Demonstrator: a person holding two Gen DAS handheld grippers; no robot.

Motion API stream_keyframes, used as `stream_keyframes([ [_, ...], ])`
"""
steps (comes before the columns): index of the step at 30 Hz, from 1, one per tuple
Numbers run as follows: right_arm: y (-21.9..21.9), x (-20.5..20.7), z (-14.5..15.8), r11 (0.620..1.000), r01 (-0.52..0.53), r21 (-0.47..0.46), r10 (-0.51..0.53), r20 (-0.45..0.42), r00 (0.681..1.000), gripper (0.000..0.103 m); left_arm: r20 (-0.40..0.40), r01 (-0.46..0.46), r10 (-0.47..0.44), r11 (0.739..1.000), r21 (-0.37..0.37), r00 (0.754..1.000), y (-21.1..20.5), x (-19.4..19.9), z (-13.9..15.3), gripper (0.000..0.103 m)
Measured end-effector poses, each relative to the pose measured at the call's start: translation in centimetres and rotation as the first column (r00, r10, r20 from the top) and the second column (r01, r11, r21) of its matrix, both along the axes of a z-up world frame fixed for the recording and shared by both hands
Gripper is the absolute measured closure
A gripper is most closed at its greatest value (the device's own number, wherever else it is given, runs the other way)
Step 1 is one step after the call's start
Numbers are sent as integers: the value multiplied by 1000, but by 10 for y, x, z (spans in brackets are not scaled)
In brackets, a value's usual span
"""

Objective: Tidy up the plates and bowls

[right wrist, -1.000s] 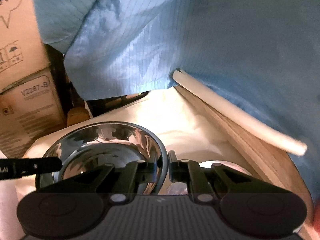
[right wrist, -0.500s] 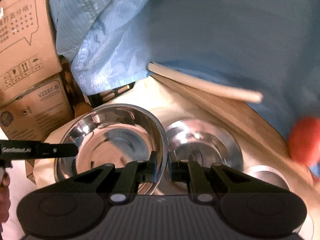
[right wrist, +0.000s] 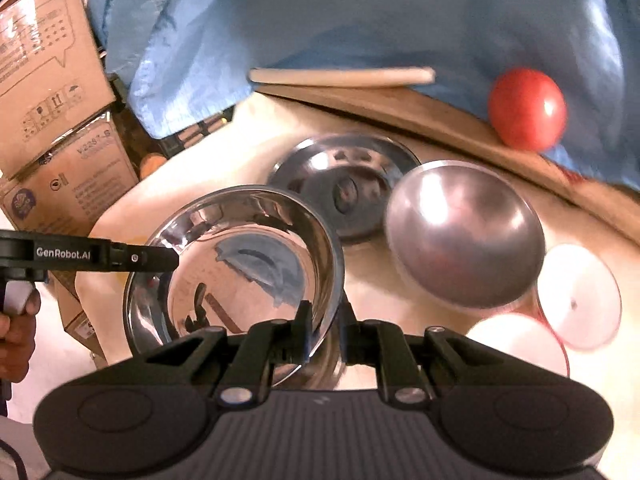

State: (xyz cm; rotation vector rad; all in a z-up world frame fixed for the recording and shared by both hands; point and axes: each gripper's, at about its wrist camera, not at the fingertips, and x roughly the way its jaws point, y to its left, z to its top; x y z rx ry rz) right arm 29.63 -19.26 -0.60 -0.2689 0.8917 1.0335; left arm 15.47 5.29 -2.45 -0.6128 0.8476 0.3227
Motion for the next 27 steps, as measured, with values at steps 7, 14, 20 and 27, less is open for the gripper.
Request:
stream_keyframes([
  [7, -14, -8, -2, 1000, 26, -12, -26, -14, 1000, 88, -59, 58, -56, 998, 29, 997, -10, 6, -8, 77],
  [14, -14, -14, -6, 999, 13, -38, -15, -34, 999, 86, -100, 90, -82, 993, 72, 992, -14, 9, -10, 76],
  [20, -10, -16, -10, 999, -3, -54, 0, -63, 998, 84, -129, 108, -94, 988, 108, 987, -15, 12, -9, 75],
  [27, -6, -15, -11, 998, -9, -62, 4, -84, 996, 84, -190, 142, -117, 982, 122, 975, -16, 19, -14, 73],
])
